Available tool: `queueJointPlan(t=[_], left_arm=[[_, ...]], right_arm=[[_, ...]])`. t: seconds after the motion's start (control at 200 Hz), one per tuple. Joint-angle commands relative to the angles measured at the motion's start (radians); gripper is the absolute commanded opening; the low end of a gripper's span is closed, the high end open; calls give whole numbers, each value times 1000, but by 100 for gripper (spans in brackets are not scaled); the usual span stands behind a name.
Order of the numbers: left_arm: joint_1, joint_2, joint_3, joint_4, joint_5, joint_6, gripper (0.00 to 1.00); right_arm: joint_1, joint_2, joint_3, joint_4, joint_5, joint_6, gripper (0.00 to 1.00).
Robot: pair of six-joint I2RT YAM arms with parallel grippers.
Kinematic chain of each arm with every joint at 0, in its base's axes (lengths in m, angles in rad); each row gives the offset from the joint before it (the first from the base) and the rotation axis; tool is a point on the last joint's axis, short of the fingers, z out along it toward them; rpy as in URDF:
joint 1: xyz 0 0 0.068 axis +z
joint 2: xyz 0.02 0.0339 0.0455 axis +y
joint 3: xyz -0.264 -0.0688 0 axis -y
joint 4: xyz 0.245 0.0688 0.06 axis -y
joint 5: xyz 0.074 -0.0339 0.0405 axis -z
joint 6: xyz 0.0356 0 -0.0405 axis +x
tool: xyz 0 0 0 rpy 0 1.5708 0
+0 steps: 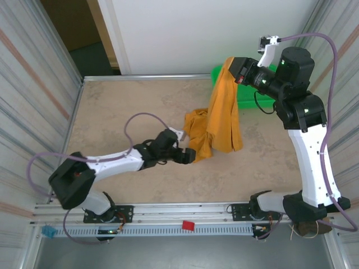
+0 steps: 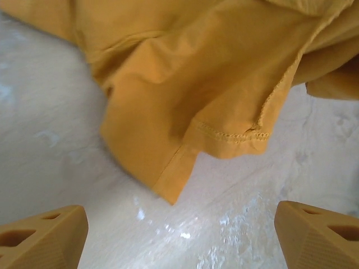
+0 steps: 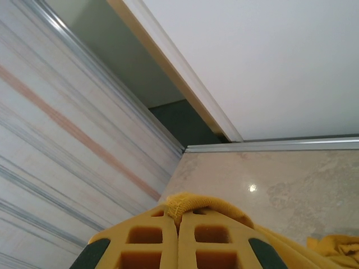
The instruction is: Fold the inside-out t-shirt
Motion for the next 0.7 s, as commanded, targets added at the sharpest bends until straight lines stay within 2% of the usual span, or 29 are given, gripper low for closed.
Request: queueJointPlan(t=[0.0, 0.135, 0.436, 0.536, 0.641, 0.691], left_arm=[[-27, 87, 89, 85, -83, 91, 87], [-49, 197, 172, 128, -56, 122, 87], [-52, 315, 314, 56, -8, 154, 85], [-49, 324, 324, 38, 3, 150, 74], [-41, 348, 345, 3, 26, 147, 45], [-31, 360, 351, -7, 45, 135, 39]], right_arm=[[-11, -29, 2, 18, 17, -15, 0], [-15, -37, -40, 19, 25, -10, 0], [-31, -44, -38, 24, 30, -1, 0], [-51, -44, -29, 25, 20, 4, 0], [-69, -44, -22, 25, 14, 11, 0], [-80, -46, -21, 26, 8, 17, 0]])
